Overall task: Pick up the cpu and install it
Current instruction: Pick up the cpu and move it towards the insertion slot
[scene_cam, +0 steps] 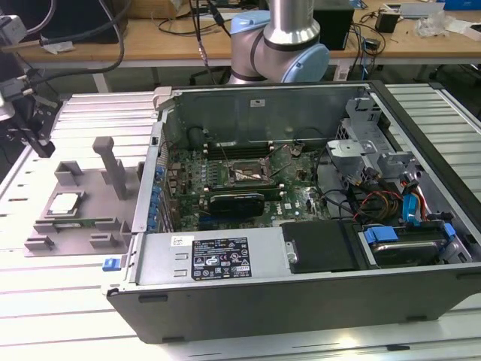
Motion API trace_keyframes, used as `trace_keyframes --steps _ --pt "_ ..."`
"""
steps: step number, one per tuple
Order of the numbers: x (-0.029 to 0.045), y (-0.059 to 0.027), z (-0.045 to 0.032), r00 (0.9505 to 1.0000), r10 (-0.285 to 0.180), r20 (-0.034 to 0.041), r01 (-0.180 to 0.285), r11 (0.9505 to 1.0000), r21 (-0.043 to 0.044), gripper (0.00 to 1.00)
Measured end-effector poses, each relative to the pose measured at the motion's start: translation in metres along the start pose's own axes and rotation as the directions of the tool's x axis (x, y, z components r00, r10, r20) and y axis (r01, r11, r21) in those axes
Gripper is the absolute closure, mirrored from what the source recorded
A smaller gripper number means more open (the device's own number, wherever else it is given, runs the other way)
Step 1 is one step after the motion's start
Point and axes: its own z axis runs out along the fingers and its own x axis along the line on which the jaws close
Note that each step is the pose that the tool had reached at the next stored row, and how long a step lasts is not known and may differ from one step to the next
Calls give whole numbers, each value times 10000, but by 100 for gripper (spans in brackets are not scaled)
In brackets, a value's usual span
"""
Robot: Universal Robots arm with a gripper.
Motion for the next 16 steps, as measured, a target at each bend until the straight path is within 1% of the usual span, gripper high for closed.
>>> trace_keyframes --steps 2,5,8,16 --pt "22 -3 39 10000 0 8 0 10000 -2 89" --pt "40 -7 79 10000 0 12 0 10000 -14 89" --pt "65 -11 140 10000 2 15 -2 10000 -29 89" --pt "125 -22 249 10000 3 17 -3 10000 -68 89"
